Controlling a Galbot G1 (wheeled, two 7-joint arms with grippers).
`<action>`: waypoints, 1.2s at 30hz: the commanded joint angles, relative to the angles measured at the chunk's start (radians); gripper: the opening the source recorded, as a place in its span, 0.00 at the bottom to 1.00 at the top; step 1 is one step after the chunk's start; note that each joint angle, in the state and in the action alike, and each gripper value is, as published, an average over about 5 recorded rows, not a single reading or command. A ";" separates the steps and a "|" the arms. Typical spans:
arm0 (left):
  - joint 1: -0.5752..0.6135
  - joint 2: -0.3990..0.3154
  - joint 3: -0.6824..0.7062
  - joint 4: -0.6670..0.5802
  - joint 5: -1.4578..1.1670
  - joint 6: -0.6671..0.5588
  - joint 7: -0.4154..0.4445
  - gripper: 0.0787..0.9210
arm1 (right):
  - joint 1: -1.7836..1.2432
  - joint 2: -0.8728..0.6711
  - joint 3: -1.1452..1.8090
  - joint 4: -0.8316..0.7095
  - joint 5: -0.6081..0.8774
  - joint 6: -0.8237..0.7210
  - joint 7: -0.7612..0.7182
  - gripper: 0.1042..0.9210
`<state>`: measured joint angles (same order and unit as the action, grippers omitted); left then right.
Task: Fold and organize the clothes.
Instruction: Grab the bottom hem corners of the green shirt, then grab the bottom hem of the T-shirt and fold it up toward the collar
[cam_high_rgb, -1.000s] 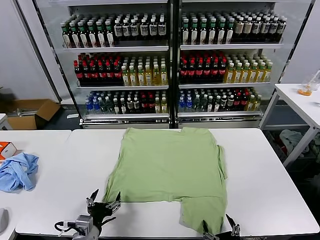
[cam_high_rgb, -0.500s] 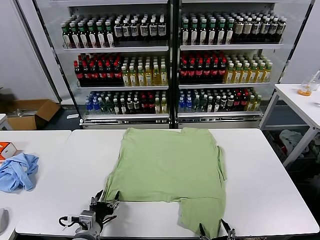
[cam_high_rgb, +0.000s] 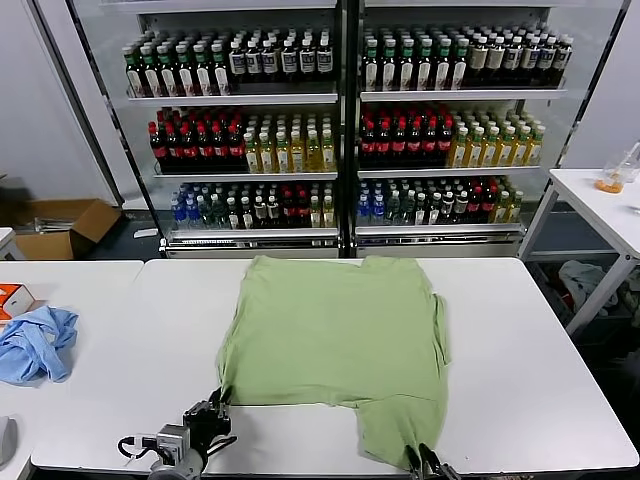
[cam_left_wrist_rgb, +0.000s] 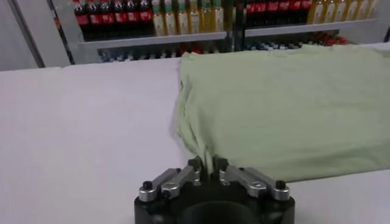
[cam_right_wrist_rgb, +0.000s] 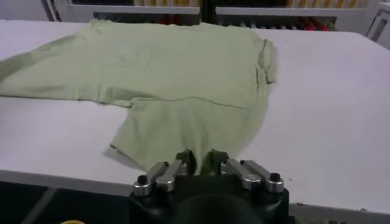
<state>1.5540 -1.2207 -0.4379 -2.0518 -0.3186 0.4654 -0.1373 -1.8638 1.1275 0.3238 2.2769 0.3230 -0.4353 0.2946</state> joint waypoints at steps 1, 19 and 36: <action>0.019 0.007 -0.018 -0.059 -0.061 -0.035 0.009 0.03 | 0.013 -0.009 0.056 0.029 0.025 0.047 -0.036 0.01; 0.061 0.063 -0.068 -0.195 -0.154 -0.059 0.019 0.01 | 0.150 -0.088 0.213 0.042 0.109 0.125 -0.074 0.00; -0.134 0.153 -0.022 -0.034 -0.266 -0.058 0.011 0.01 | 0.523 -0.195 0.082 -0.169 0.162 0.112 -0.069 0.00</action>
<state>1.5375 -1.1165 -0.4755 -2.1741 -0.5286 0.4101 -0.1235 -1.5157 0.9642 0.4518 2.1943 0.4695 -0.3296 0.2278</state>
